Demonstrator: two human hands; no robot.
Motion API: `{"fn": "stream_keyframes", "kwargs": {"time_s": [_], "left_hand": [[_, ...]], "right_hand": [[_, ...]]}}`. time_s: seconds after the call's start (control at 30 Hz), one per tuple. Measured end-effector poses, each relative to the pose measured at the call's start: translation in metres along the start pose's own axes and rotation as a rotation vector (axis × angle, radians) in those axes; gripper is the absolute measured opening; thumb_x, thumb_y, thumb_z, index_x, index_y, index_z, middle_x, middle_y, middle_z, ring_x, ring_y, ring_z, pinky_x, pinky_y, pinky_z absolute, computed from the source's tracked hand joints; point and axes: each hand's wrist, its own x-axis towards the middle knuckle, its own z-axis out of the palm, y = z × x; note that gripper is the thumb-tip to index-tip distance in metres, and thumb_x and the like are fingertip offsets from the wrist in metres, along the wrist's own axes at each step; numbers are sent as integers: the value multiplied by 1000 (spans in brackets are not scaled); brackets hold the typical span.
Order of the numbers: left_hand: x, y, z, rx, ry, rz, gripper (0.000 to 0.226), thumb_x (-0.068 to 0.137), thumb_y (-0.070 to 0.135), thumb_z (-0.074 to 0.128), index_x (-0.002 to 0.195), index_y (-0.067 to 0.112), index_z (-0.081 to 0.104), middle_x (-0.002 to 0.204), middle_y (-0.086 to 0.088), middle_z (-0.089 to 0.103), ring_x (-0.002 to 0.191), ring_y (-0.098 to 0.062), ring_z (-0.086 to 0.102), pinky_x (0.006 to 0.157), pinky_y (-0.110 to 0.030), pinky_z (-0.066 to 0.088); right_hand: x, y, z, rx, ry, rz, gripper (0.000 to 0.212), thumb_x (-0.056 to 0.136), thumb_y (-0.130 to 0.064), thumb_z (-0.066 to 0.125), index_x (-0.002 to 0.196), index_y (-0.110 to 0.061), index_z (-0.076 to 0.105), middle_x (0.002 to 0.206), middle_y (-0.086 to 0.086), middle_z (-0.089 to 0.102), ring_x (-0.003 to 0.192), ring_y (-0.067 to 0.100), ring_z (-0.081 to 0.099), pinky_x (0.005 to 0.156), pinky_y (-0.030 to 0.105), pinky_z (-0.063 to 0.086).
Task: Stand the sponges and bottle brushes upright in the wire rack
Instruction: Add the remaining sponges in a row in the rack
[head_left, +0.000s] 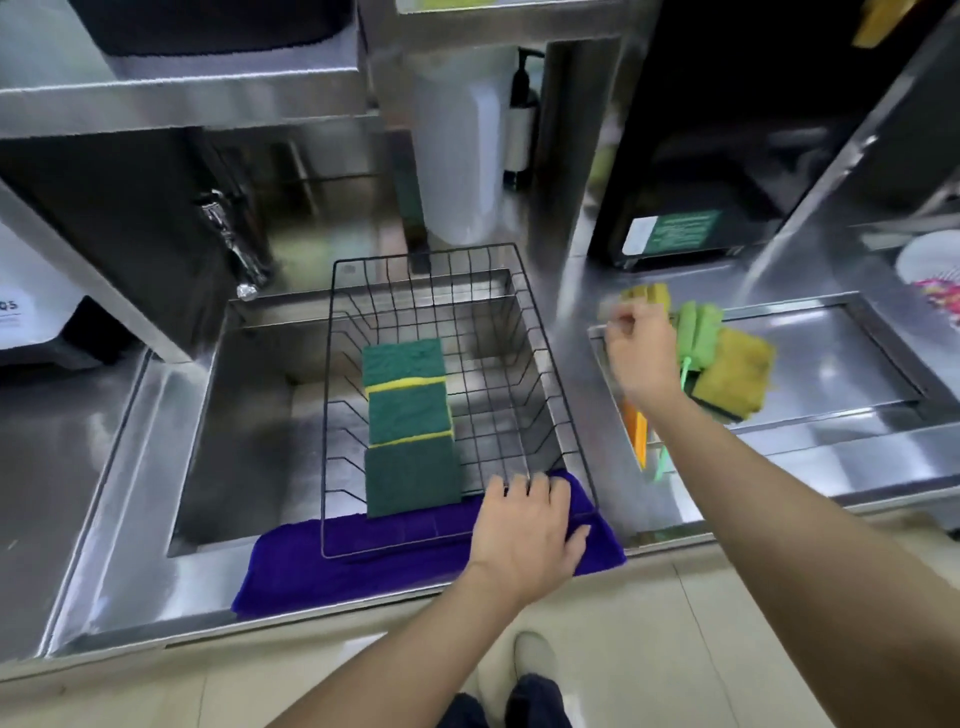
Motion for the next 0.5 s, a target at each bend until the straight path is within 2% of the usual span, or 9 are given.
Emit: {"fn": "stream_keyframes", "kwargs": {"time_s": [0.1, 0.23, 0.37, 0.43, 0.5], "left_hand": [[12, 11, -3, 9, -39, 15, 44, 88, 55, 48, 99, 14, 60, 92, -8, 66, 78, -29, 61, 71, -41, 45], [19, 11, 0, -13, -20, 58, 42, 83, 55, 55, 90, 14, 61, 81, -4, 65, 68, -23, 61, 58, -33, 45], [19, 10, 3, -35, 48, 84, 41, 75, 55, 64, 78, 15, 61, 68, -2, 62, 55, -20, 58, 47, -29, 43], [18, 10, 3, -40, 78, 85, 40, 78, 55, 58, 79, 15, 61, 68, -2, 62, 55, -20, 58, 46, -29, 44], [18, 10, 3, -57, 86, 76, 43, 83, 54, 44, 80, 15, 61, 68, -1, 62, 55, -19, 58, 46, -29, 44]], "right_hand": [[4, 36, -21, -178, 198, 221, 35, 91, -17, 48, 124, -6, 51, 131, 18, 50, 126, 33, 44, 102, 42, 30], [5, 83, -37, -147, 309, 522, 51, 89, -23, 51, 132, 0, 38, 137, 20, 43, 131, 34, 37, 106, 44, 27], [10, 118, -41, -103, 203, 723, 69, 88, -44, 52, 136, 4, 36, 142, 21, 38, 136, 34, 33, 110, 45, 25], [12, 127, -40, -77, 110, 772, 71, 87, -51, 48, 135, 0, 40, 143, 20, 37, 136, 33, 31, 111, 44, 24], [14, 131, -38, -29, 59, 792, 70, 86, -54, 46, 134, -3, 44, 143, 19, 37, 136, 33, 30, 112, 44, 22]]}}
